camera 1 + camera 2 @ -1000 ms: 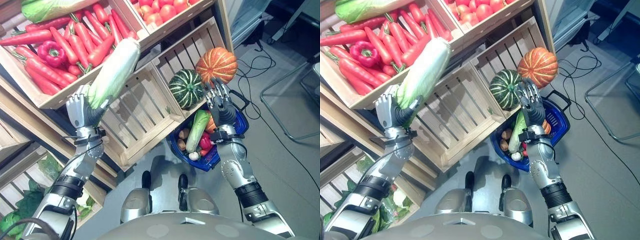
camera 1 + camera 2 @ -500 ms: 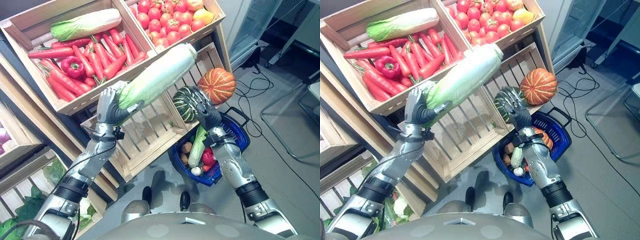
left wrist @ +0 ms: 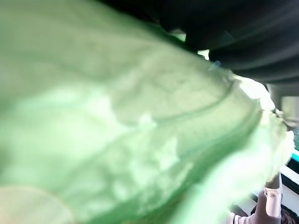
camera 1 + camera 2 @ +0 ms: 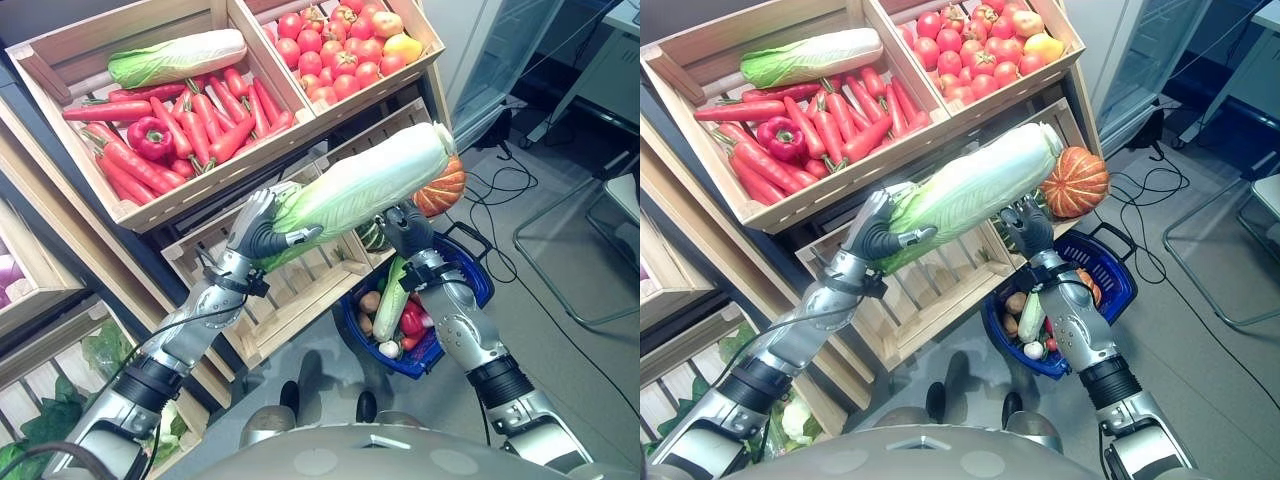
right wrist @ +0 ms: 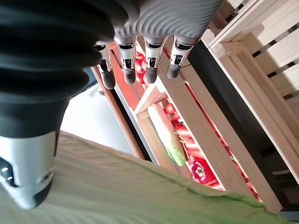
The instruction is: Pick up fruits and vegetables into the basket
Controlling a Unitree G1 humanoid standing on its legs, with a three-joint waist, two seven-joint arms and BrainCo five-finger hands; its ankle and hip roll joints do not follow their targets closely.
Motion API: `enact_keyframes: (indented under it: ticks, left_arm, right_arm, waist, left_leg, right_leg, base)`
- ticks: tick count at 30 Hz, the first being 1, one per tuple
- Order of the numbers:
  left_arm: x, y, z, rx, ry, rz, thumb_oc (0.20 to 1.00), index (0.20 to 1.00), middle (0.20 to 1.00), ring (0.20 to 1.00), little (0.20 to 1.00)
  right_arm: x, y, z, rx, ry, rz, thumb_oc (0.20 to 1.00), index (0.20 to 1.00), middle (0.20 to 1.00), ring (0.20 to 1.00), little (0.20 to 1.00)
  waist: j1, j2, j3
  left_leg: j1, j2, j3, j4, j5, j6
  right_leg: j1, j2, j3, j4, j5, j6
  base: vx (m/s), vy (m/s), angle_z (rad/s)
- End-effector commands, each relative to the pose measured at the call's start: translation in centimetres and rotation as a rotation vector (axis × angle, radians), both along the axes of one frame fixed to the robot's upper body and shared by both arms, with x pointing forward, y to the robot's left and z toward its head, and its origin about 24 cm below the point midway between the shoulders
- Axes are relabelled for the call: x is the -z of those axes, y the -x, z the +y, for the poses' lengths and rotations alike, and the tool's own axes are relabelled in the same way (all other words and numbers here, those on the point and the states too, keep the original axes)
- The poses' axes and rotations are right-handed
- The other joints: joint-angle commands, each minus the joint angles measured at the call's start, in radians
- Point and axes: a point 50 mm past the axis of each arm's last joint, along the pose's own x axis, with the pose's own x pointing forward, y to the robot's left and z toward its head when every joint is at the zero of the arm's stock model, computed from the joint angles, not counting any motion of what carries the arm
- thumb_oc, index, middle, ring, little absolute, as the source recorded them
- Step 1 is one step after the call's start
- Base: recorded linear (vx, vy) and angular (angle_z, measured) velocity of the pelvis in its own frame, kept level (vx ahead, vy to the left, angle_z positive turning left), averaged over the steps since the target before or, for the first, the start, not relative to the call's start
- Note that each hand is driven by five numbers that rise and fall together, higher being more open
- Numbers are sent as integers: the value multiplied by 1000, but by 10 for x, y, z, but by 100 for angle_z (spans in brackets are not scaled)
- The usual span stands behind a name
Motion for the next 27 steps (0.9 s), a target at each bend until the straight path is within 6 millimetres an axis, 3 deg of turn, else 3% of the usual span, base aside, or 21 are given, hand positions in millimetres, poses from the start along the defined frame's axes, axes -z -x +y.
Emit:
enact_keyframes:
  ticks: [1,22,24,26,27]
  left_arm:
    - [-10,-5,-9,72,-18,-4,200,200,200,200,200]
    - [0,0,-16,162,-132,95,200,200,200,200,200]
    - [0,0,-16,171,-133,96,200,200,200,200,200]
    - [-1,1,-17,180,-135,101,200,200,200,200,200]
    - [-1,1,-18,186,-137,106,200,200,200,200,200]
  right_arm:
    - [-35,-4,12,-42,-80,-192,1000,1000,1000,1000,1000]
    - [-38,1,19,-118,-153,-197,1000,1000,1000,1000,1000]
    - [-37,2,21,-130,-171,-189,846,846,846,846,846]
    - [-36,2,22,-146,-192,-183,445,445,445,445,445]
    - [-36,3,23,-155,-203,-181,200,200,200,200,200]
  waist:
    - [-11,-30,-53]
    - [-11,-25,-61]
    - [-10,-24,-62]
    - [-10,-24,-64]
    - [-10,-23,-65]
  left_leg:
    - [0,-52,33,1,-90,49]
    - [-7,-48,36,1,-92,56]
    - [-7,-48,35,1,-92,56]
    - [-7,-48,35,1,-93,57]
    - [-8,-47,36,1,-92,56]
  right_leg:
    - [-16,-34,26,4,12,78]
    - [-26,-35,37,4,10,83]
    - [-27,-36,37,4,10,84]
    - [-27,-36,36,4,11,84]
    - [-28,-37,37,4,10,85]
  base:
    - [-1,5,-5]
    - [1,0,-1]
    - [0,0,0]
    - [0,0,0]
    - [0,0,0]
